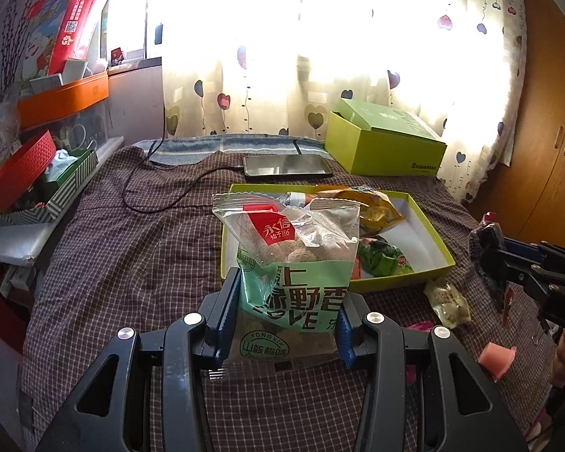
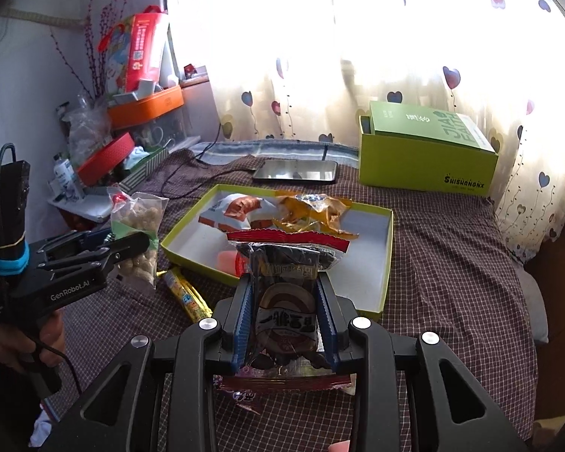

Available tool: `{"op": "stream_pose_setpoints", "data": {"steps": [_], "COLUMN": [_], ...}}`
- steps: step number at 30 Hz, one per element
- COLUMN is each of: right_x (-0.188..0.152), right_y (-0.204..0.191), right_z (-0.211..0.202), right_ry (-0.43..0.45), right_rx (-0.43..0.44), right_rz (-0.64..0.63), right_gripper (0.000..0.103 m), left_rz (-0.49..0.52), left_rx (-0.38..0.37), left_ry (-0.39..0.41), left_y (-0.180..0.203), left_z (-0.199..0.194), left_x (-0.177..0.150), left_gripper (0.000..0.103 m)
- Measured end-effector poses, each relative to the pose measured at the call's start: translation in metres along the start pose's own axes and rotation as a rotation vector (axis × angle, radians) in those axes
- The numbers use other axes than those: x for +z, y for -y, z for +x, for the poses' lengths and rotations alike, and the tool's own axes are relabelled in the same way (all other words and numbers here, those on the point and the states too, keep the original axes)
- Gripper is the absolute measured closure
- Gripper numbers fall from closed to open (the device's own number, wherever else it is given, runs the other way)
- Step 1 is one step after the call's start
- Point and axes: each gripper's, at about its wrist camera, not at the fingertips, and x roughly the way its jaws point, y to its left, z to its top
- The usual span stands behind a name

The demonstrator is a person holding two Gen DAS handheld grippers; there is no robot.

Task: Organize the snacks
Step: 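Carry the peanut bag and dark bag over the tray with both tools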

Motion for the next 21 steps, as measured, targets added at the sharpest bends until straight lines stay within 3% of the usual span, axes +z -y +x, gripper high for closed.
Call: {"op": "stream_pose_setpoints", "data": {"steps": [21], "right_x": [0.038], "right_y": [0.053], "right_z": [0.068], "right_ry": [-0.074], "right_rx": [-0.040], "right_rz": [0.051], "right_gripper": [0.073], "left_rz": [0.009], "left_rx": [0.024], "left_ry": [-0.049], "left_y": [-0.029], "left_z": [0.077], "left_x": [0.058], "left_gripper": [0.058]}}
